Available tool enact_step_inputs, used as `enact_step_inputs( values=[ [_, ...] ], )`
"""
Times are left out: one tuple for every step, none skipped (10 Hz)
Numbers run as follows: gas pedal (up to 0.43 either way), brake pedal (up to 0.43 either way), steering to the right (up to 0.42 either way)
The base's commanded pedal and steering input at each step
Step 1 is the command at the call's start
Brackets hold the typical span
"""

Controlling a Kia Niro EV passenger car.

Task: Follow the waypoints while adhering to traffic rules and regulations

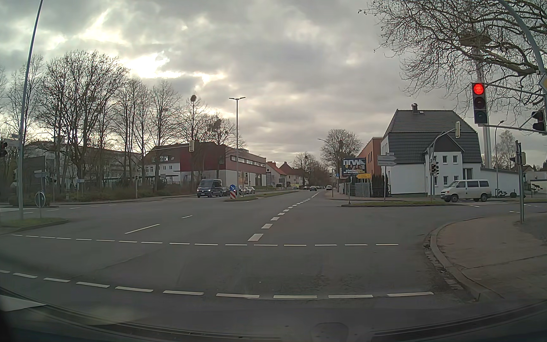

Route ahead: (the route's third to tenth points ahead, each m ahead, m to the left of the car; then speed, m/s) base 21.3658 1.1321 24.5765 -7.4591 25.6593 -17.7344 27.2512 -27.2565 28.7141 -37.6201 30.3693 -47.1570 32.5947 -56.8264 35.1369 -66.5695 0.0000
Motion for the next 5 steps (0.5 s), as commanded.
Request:
enact_step_inputs(
  values=[
    [0.000, 0.335, 0.010],
    [0.000, 0.335, 0.010],
    [0.000, 0.341, 0.010],
    [0.000, 0.335, 0.010],
    [0.000, 0.335, 0.010]
  ],
)
